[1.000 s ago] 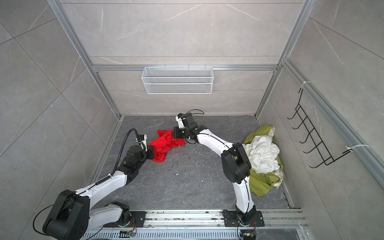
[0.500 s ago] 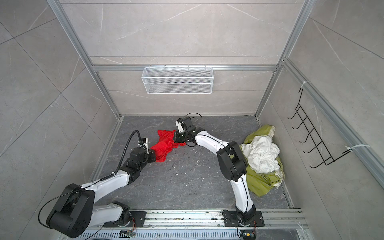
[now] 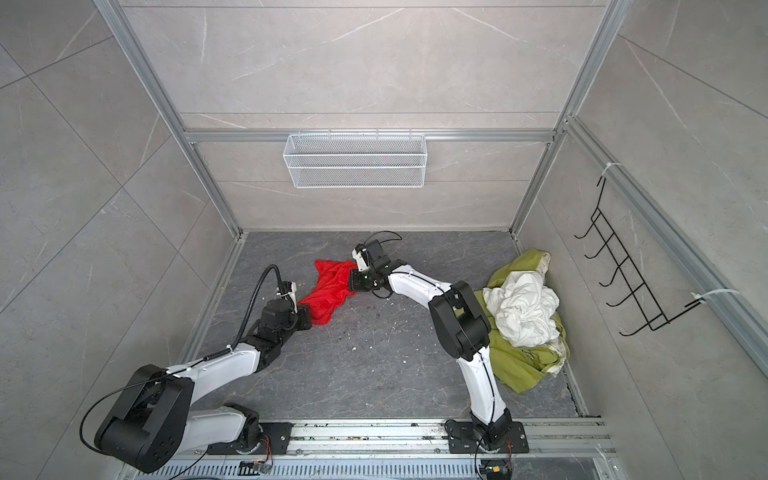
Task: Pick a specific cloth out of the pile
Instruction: 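Open both grippers to release the red towel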
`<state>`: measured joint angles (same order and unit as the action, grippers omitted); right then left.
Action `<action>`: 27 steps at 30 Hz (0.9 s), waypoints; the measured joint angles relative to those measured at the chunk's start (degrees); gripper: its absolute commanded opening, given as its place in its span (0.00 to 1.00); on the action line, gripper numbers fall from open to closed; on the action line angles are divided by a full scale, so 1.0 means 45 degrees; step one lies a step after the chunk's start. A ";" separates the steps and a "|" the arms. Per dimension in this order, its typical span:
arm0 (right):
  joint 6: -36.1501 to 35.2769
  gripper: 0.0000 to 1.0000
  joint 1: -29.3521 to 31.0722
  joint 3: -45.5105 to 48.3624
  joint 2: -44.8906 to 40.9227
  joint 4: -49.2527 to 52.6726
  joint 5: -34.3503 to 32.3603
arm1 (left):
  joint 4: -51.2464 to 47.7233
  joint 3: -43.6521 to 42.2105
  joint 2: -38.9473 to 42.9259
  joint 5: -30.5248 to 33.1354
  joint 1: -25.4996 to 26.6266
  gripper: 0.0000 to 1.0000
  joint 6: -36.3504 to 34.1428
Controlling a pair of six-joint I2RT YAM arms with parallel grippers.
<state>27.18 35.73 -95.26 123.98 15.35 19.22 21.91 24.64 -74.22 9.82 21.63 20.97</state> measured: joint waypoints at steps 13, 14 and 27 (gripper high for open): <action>-0.0005 0.07 0.0010 0.0427 0.0092 -0.0102 -0.0087 | 0.0199 -0.0597 -0.0146 -0.0199 0.0005 0.19 0.0117; -0.0005 0.08 0.0010 0.0461 0.0092 -0.0097 -0.0097 | 0.0185 -0.0665 -0.0097 -0.0204 0.0005 0.21 0.0131; -0.0568 0.47 0.0010 0.0937 -0.0359 0.0151 -0.0656 | -0.0665 -0.0840 0.2064 0.0194 0.0005 0.99 0.0345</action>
<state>24.62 35.77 -91.05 122.37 16.03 16.27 18.92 20.86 -64.93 10.70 21.65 22.52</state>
